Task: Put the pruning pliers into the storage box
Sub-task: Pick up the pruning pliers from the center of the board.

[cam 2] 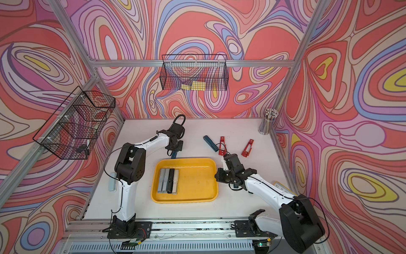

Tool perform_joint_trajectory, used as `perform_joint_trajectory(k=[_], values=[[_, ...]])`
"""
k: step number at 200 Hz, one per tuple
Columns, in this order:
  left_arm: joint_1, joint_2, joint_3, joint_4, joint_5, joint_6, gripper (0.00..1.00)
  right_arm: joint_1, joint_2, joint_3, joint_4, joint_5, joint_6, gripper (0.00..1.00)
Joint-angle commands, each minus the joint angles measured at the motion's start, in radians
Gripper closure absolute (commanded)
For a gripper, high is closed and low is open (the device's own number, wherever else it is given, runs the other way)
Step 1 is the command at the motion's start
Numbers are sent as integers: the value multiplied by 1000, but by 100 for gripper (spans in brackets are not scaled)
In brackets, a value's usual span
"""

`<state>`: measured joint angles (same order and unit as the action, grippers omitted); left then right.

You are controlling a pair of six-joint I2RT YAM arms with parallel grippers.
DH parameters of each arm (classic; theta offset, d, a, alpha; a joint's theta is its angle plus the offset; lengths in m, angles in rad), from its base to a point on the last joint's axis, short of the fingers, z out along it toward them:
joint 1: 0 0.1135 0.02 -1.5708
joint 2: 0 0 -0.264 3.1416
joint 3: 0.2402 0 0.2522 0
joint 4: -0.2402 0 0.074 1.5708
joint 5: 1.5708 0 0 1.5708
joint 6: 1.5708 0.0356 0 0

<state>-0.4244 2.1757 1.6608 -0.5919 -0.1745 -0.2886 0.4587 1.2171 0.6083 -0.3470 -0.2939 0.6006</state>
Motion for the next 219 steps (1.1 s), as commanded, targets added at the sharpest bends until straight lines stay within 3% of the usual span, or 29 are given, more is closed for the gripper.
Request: perform_joint_trajectory(k=[1, 111, 219], values=[[10, 30, -2, -16, 1, 0, 100, 5, 4, -15, -36, -13, -8, 89], [11, -149, 14, -103, -91, -17, 100, 5, 25, 12, -15, 2, -6, 89], [-2, -418, -65, -247, 113, -113, 100, 5, 136, 87, 48, 30, 4, 90]])
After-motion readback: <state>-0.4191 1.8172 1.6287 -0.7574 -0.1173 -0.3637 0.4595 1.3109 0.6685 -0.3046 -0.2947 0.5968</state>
